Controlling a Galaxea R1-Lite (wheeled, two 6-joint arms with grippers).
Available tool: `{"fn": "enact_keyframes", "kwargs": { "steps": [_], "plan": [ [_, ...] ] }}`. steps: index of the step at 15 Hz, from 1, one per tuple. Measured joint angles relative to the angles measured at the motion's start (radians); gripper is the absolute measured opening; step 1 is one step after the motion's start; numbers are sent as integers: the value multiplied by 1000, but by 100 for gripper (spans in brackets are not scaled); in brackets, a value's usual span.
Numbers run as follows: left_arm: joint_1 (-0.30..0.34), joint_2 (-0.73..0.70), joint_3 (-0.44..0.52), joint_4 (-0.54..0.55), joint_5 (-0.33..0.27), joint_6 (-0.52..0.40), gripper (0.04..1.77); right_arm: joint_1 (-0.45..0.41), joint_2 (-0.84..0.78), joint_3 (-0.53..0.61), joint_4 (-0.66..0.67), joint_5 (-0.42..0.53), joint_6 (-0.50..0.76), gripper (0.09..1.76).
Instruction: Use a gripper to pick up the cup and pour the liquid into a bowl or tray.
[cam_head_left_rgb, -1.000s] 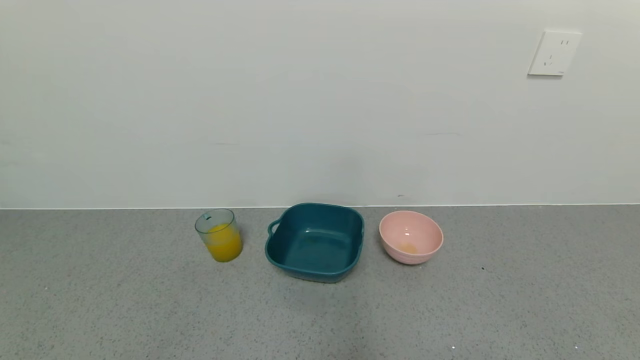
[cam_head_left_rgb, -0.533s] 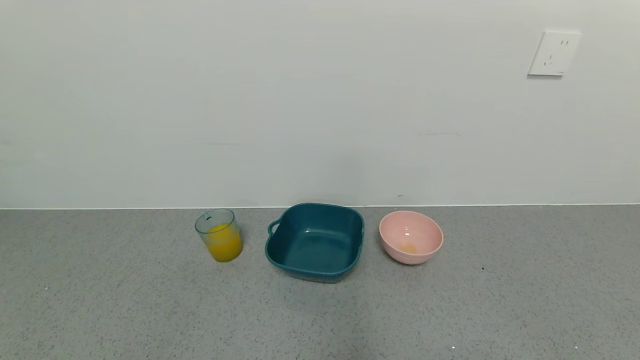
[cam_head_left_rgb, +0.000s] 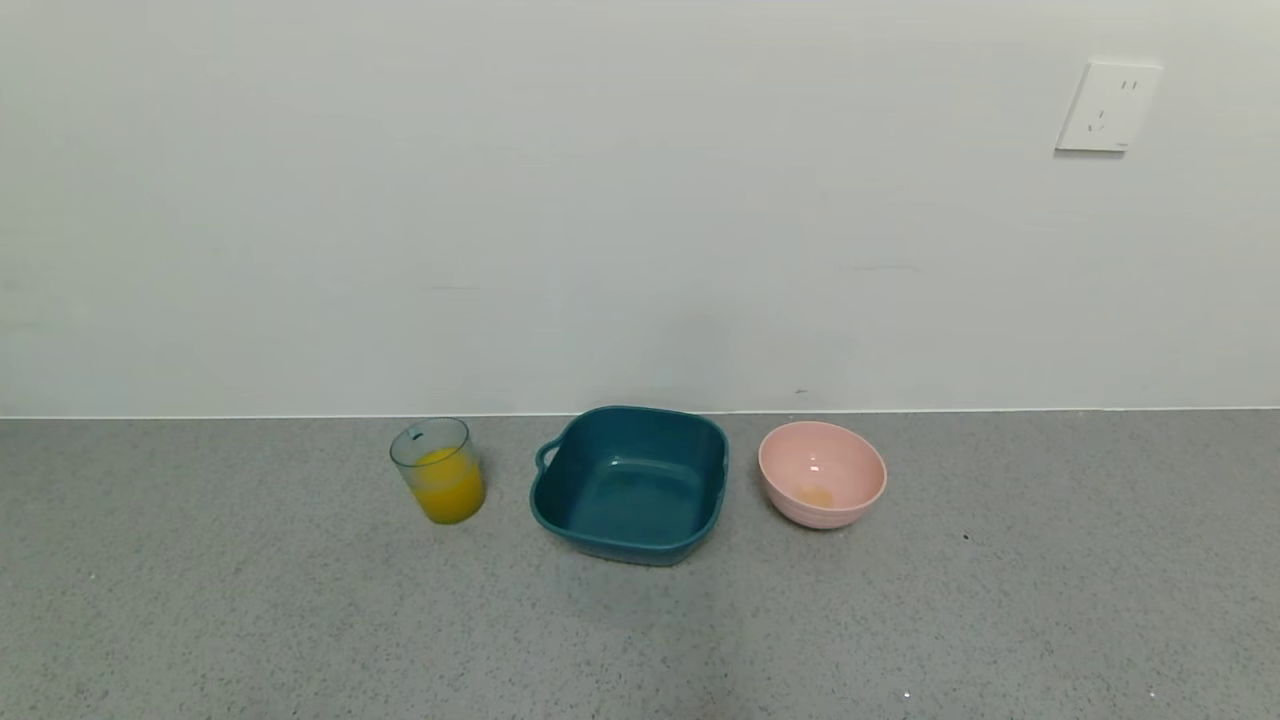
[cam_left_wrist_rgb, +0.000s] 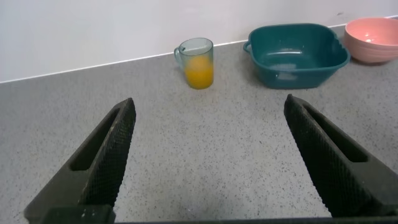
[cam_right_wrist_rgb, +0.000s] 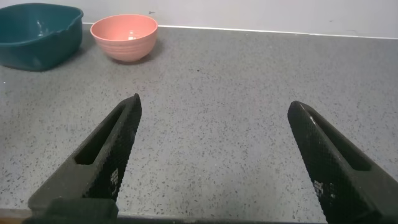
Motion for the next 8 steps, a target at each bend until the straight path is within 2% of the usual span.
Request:
{"fn": "enact_keyframes", "kwargs": {
  "steps": [4,8],
  "plan": [
    [0,266,-100,-11,5,-5,172,0,0,0,0,0,0,171],
    [3,490,-140,-79,-3,-10,172,0,0,0,0,0,0,171]
  ]
}}
